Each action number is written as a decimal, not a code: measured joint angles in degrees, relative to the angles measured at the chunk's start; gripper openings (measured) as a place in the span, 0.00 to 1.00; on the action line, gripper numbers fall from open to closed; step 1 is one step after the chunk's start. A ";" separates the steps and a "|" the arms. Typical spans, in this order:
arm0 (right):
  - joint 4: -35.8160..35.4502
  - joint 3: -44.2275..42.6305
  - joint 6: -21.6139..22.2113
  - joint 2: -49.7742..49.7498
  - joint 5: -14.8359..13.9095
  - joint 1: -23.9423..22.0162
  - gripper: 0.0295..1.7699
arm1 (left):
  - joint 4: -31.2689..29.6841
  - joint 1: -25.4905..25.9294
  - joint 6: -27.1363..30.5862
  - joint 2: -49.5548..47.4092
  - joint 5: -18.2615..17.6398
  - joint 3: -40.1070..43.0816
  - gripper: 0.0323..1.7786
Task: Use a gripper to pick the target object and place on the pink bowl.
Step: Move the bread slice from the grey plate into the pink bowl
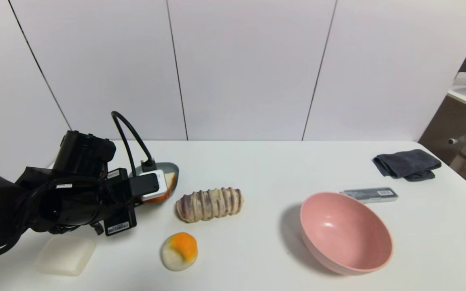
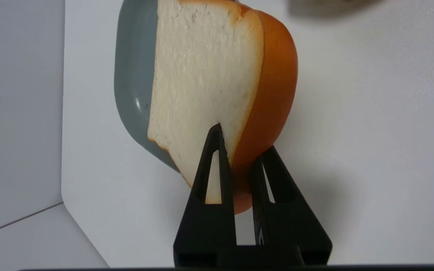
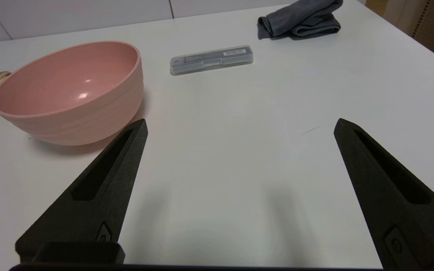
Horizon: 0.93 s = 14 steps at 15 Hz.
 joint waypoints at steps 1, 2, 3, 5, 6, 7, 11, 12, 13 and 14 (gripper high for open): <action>0.00 0.00 0.00 0.00 0.00 0.00 0.97 | 0.02 0.02 0.01 -0.07 -0.05 -0.35 0.09; 0.00 0.00 0.00 0.00 0.00 0.00 0.97 | 0.00 0.22 0.04 -0.30 -0.06 -0.63 0.09; 0.02 0.00 -0.02 0.00 0.00 0.00 0.97 | 0.05 0.33 0.06 -0.57 -0.05 -1.02 0.09; 0.02 0.00 0.00 0.00 0.02 0.00 0.97 | 0.02 0.90 0.30 -1.38 -0.05 -2.16 0.09; 0.02 0.00 0.02 0.00 0.00 0.00 0.97 | 0.00 1.27 0.32 -1.88 -0.06 -2.51 0.09; 0.00 0.00 0.00 0.00 0.00 0.00 0.97 | -0.06 1.68 0.32 -2.43 -0.05 -2.97 0.09; 0.00 0.00 0.00 0.00 -0.01 0.00 0.97 | -0.09 3.17 0.21 -5.67 -0.05 -4.52 0.09; 0.00 0.00 -0.02 0.00 0.00 0.00 0.97 | 0.00 3.28 0.12 -6.89 -0.06 -4.91 0.09; 0.00 0.00 0.00 0.00 0.00 0.00 0.97 | 0.41 3.25 0.12 -8.33 -0.11 -5.51 0.09; -0.01 0.00 -0.02 0.00 0.02 0.00 0.97 | 1.05 2.86 0.09 -9.95 -0.28 -6.47 0.09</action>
